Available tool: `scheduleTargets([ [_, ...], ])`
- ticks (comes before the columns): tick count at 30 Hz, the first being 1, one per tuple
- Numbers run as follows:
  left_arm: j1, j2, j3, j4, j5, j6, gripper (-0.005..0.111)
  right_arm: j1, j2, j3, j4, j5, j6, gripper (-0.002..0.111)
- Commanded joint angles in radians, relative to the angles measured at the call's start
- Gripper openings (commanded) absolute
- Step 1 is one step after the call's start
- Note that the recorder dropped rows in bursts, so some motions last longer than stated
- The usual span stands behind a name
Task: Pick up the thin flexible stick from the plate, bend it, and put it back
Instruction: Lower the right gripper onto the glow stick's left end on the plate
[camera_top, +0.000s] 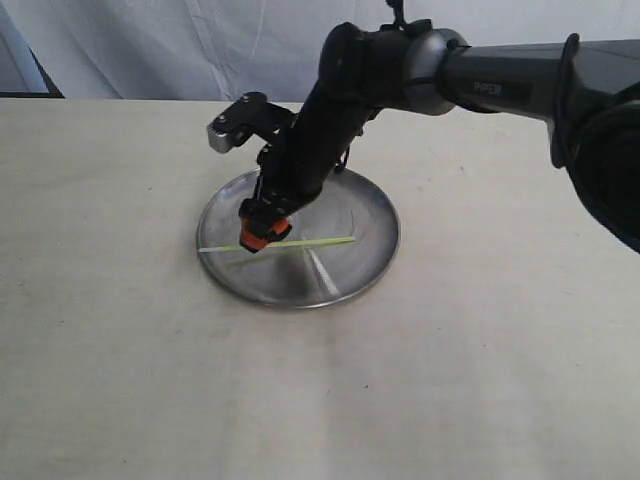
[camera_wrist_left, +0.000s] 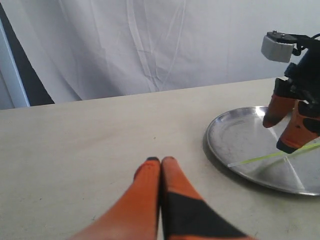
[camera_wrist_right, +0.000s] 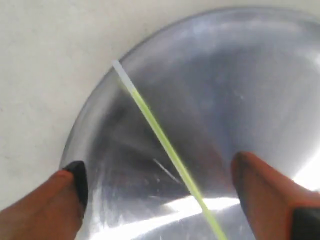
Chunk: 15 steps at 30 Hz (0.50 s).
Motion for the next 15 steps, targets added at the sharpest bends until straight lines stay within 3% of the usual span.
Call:
scheduleTargets([
  [1, -0.002, -0.007, 0.004, 0.001, -0.009, -0.001, 0.000, 0.062, -0.003, -0.006, -0.103, -0.102, -0.062, 0.076],
  [15, -0.002, -0.007, 0.004, 0.001, -0.009, -0.001, 0.000, 0.094, 0.081, -0.006, -0.130, -0.176, -0.065, 0.076],
])
